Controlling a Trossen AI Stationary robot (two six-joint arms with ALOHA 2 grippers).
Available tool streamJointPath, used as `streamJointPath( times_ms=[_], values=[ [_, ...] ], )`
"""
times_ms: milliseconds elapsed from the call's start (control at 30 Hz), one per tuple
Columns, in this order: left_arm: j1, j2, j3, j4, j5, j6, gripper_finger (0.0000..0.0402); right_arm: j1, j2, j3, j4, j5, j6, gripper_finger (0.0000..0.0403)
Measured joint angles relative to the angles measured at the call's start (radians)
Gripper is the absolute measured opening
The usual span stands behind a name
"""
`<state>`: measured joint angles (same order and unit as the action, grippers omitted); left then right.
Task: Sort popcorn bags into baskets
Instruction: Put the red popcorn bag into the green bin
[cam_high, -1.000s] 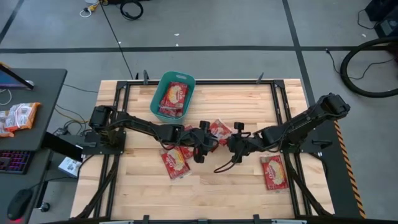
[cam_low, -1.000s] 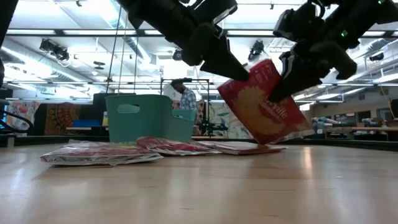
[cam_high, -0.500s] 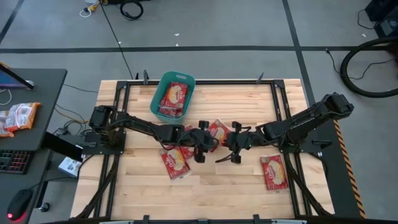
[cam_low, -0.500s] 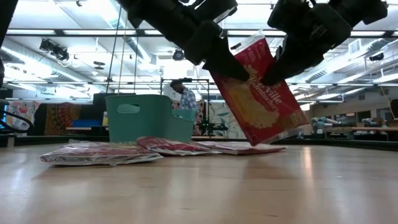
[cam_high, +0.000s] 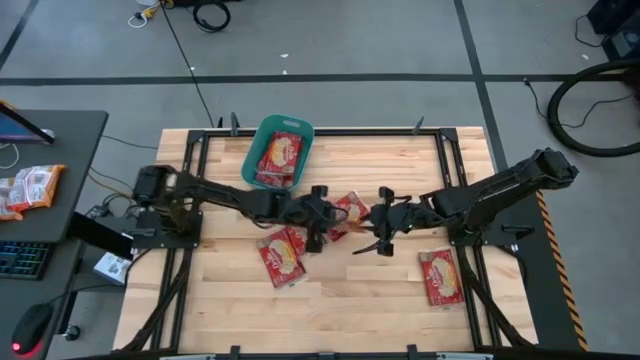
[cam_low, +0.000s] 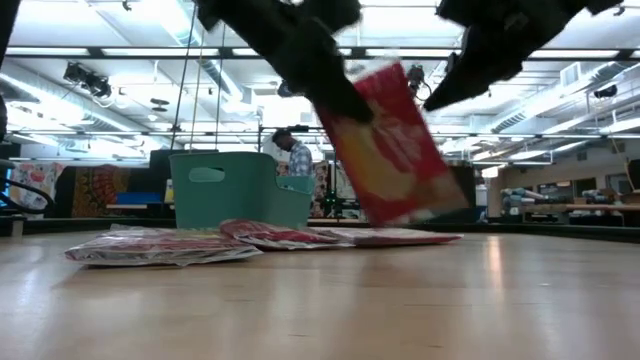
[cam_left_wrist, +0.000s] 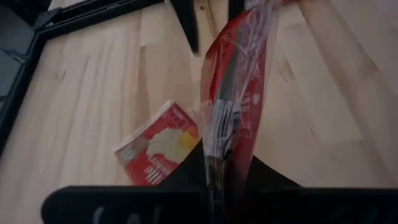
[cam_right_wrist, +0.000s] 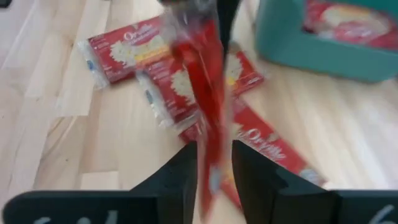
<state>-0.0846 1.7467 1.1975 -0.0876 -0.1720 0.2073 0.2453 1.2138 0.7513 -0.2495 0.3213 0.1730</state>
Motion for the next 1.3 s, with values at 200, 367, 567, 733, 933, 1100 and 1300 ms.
streamJointPath(
  times_ms=[200, 367, 567, 733, 933, 1100, 1300],
  values=[
    [0.064, -0.159, 0.001, -0.209, 0.03, 0.02, 0.003, -0.006, -0.088, -0.002, -0.031, 0.11, -0.072, 0.0126],
    [0.142, -0.262, 0.001, -0.307, 0.036, 0.04, 0.0031, -0.026, -0.084, -0.034, 0.001, 0.146, -0.087, 0.0132],
    [0.245, -0.339, 0.003, -0.338, 0.039, 0.152, 0.0031, -0.027, -0.045, -0.083, 0.055, 0.15, -0.087, 0.0133],
    [0.336, -0.383, 0.002, -0.418, 0.033, 0.255, 0.0031, -0.025, -0.014, -0.118, 0.127, 0.159, -0.074, 0.0132],
    [0.434, -0.4, 0.001, -0.611, 0.032, 0.28, 0.0031, -0.025, 0.011, -0.19, 0.292, 0.151, -0.086, 0.0132],
    [0.487, -0.401, 0.002, -0.713, 0.039, 0.304, 0.0031, -0.024, 0.018, -0.231, 0.358, 0.151, -0.096, 0.0131],
    [0.556, -0.383, 0.001, -0.75, 0.171, 0.304, 0.0031, -0.022, 0.04, -0.239, 0.413, 0.138, -0.097, 0.0131]
  ],
)
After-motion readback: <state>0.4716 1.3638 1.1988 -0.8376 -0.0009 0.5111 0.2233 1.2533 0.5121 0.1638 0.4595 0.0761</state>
